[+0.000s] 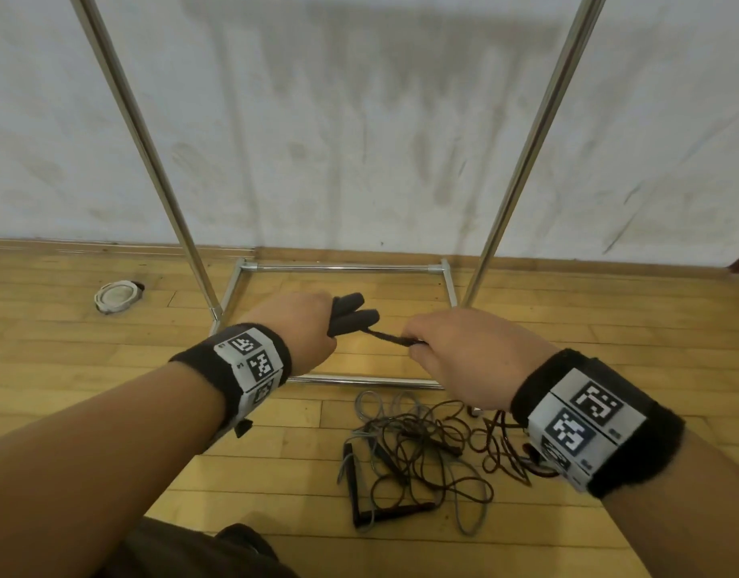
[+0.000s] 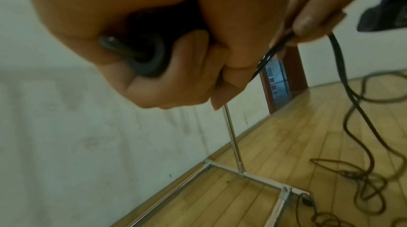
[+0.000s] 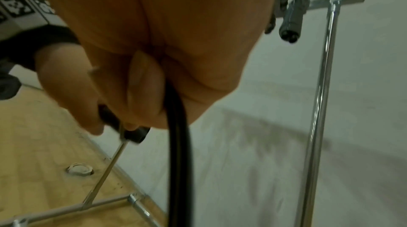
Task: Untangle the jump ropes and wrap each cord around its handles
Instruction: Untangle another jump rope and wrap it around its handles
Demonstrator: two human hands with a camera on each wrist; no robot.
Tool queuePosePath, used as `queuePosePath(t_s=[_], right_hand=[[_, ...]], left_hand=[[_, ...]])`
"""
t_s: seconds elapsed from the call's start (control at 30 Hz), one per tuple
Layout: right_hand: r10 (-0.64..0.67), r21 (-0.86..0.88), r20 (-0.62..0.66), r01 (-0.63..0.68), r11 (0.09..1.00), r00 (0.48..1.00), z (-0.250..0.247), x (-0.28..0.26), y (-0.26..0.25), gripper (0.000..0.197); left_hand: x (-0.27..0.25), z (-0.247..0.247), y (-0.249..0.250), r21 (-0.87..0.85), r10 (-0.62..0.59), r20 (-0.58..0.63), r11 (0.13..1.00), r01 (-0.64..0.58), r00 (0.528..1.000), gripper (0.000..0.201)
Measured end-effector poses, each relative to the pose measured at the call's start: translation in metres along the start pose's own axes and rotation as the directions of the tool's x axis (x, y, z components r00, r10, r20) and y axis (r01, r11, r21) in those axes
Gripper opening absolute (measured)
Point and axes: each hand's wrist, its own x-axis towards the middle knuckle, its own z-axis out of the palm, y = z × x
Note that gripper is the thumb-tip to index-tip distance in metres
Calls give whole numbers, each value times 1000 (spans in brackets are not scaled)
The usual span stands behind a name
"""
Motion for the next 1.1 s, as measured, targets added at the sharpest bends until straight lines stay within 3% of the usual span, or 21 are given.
queuePosePath(t_s=[0.1, 0.27, 0.53, 0.67, 0.77, 0.87, 0.93, 1.0, 1.03, 1.1], right_hand=[[-72, -35, -31, 71, 997, 997, -10, -3, -6, 23], [-137, -15, -56, 137, 991, 989, -16, 0, 5, 26], [-125, 147, -44, 131, 980, 991, -23, 0, 26, 19], [-121, 260, -33, 125, 957, 992, -21, 1, 32, 15], [-89, 407, -67, 109, 907, 994, -17, 5, 45, 13], [-50, 683, -87, 96, 725, 995, -2, 9, 53, 20], [10, 890, -84, 71, 449, 996, 11, 12, 46, 27], [97, 987, -44, 29, 159, 994, 24, 16, 35, 31], [143, 995, -16, 2, 100, 990, 30, 19, 28, 33], [219, 983, 23, -62, 173, 975, 41, 23, 18, 40]], left_hand=[[-6, 9, 8, 67, 59, 49, 996, -62, 997, 22], [-21, 19, 20, 144, 259, 132, 950, -277, 957, 24], [-33, 18, 24, 177, 377, 142, 900, -398, 915, 34], [-39, 16, 28, 131, 468, 185, 860, -494, 864, 34], [-45, 11, 34, 68, 546, 104, 830, -553, 832, 26], [-50, -2, 37, -68, 551, -21, 831, -551, 834, 29], [-50, -11, 38, -179, 509, -81, 838, -515, 857, 35], [-47, -18, 40, -297, 442, -145, 834, -465, 885, 32], [-44, -21, 40, -337, 396, -181, 835, -435, 900, 30], [-36, -26, 40, -368, 281, -222, 863, -347, 934, 21]])
